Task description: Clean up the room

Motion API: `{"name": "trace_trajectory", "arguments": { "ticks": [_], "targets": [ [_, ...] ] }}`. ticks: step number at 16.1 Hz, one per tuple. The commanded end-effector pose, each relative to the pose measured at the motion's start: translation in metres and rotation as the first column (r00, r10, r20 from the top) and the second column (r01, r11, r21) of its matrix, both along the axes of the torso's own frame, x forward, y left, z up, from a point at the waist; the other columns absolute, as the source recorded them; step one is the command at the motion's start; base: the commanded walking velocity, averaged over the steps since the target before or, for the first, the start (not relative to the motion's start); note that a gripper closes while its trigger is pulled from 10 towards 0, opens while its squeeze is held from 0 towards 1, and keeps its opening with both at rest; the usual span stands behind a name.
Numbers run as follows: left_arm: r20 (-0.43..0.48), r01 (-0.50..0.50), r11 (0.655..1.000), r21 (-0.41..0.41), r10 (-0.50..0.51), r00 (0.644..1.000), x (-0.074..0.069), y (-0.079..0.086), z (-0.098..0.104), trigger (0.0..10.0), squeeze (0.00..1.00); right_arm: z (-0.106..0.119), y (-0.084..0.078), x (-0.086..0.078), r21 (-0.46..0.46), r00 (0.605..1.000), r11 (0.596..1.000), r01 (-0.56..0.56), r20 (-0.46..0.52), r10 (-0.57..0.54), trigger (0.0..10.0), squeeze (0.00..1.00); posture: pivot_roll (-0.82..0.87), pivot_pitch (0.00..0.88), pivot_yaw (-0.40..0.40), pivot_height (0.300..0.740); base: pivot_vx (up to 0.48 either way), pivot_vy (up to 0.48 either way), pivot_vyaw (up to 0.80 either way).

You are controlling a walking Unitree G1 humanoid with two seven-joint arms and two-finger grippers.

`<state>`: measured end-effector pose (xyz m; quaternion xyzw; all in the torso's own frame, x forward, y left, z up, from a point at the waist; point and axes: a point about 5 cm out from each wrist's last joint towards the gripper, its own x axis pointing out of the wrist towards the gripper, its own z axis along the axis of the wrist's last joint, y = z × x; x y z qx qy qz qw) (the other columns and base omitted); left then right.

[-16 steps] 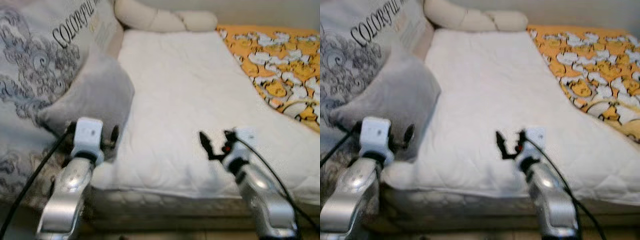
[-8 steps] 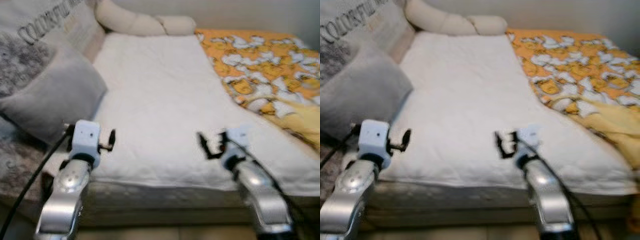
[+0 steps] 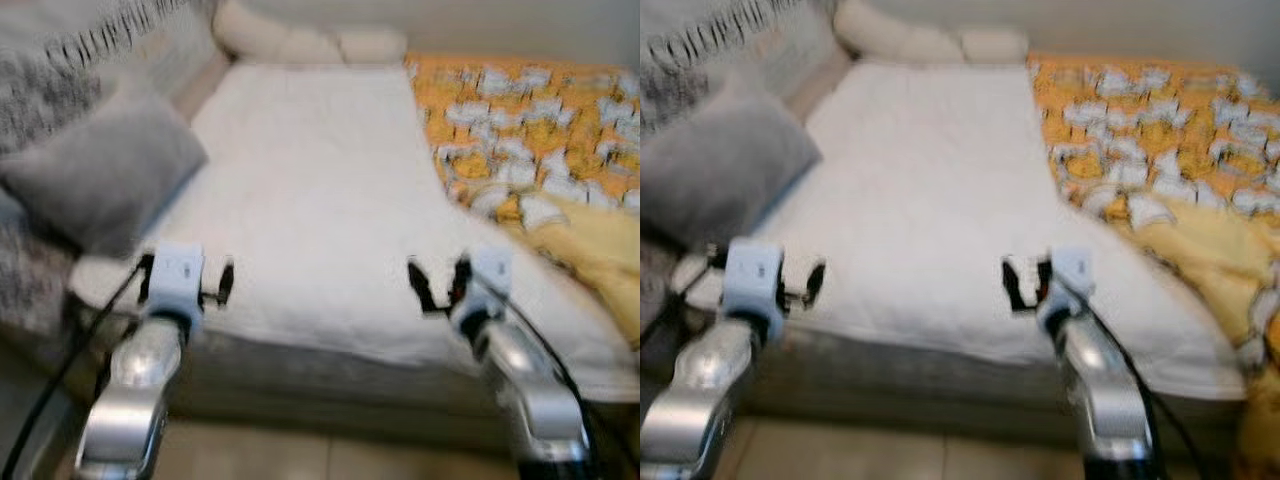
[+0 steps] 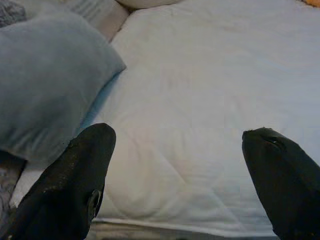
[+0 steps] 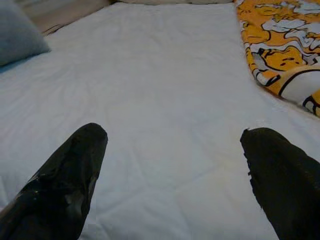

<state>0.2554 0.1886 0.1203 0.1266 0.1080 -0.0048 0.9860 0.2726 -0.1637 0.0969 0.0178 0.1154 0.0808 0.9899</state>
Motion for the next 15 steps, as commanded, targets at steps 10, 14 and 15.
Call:
{"name": "trace_trajectory", "arguments": {
  "ticks": [10,14,15],
  "targets": [
    [0.010,0.012,1.000,-0.007,-0.012,1.000,0.0072,-0.0082,0.0020,10.0,0.90,0.0060,0.0029,0.0040,0.008,0.999,0.999,-0.040,0.002,0.040,10.0,0.00,-0.12,0.000,0.024,0.740,0.000,-0.480,0.00],
    [0.018,0.013,1.000,-0.008,-0.013,1.000,0.0092,-0.0101,0.0023,10.0,0.90,0.0012,0.0040,0.0028,0.016,0.999,0.999,-0.040,-0.032,0.040,10.0,0.00,-0.12,0.000,0.025,0.740,0.000,-0.480,0.00],
    [0.019,0.013,1.000,-0.009,-0.013,1.000,0.0093,-0.0103,0.0025,10.0,0.90,0.0016,0.0040,0.0030,0.013,0.999,0.999,-0.040,-0.031,0.040,10.0,0.00,-0.12,0.000,0.026,0.740,0.000,-0.480,0.00]
  ]
}}
